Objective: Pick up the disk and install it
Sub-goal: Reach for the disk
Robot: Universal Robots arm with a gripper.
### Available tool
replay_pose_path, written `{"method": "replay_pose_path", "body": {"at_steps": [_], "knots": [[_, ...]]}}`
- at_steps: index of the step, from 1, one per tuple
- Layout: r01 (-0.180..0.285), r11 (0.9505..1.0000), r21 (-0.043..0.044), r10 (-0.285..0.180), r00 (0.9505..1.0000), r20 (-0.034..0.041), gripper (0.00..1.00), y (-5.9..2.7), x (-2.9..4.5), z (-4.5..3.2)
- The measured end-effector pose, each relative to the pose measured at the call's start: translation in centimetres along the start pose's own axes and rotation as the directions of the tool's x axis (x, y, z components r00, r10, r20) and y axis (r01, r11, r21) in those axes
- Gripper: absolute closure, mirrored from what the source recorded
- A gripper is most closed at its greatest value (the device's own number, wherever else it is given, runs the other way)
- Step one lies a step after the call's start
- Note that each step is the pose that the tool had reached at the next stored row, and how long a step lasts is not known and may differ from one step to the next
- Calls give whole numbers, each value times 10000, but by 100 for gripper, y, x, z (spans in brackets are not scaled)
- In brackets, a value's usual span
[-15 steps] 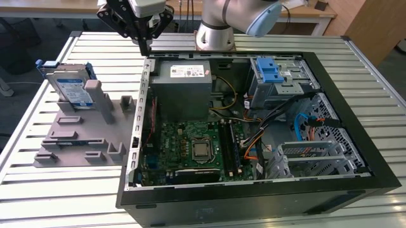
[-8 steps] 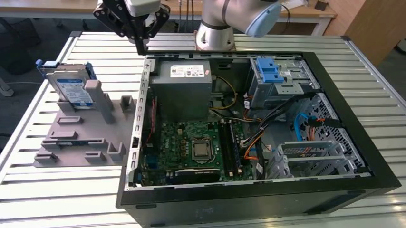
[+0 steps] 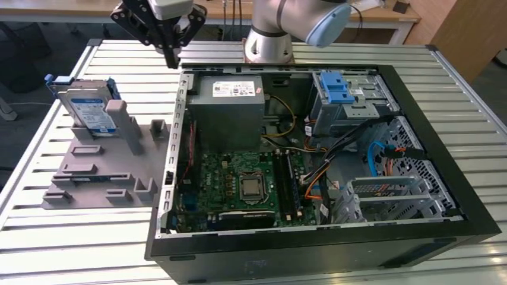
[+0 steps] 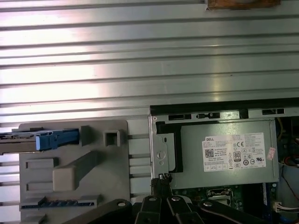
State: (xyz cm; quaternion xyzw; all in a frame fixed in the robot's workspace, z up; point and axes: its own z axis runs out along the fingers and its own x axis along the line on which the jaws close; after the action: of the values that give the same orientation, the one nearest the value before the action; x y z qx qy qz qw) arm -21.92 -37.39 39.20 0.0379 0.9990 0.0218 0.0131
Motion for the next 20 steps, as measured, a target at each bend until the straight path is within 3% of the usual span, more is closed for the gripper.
{"method": "replay_pose_path", "body": {"at_steps": [20], "knots": [[0, 10000, 0, 0, 10000, 0, 89, 5, 264, 2]]}}
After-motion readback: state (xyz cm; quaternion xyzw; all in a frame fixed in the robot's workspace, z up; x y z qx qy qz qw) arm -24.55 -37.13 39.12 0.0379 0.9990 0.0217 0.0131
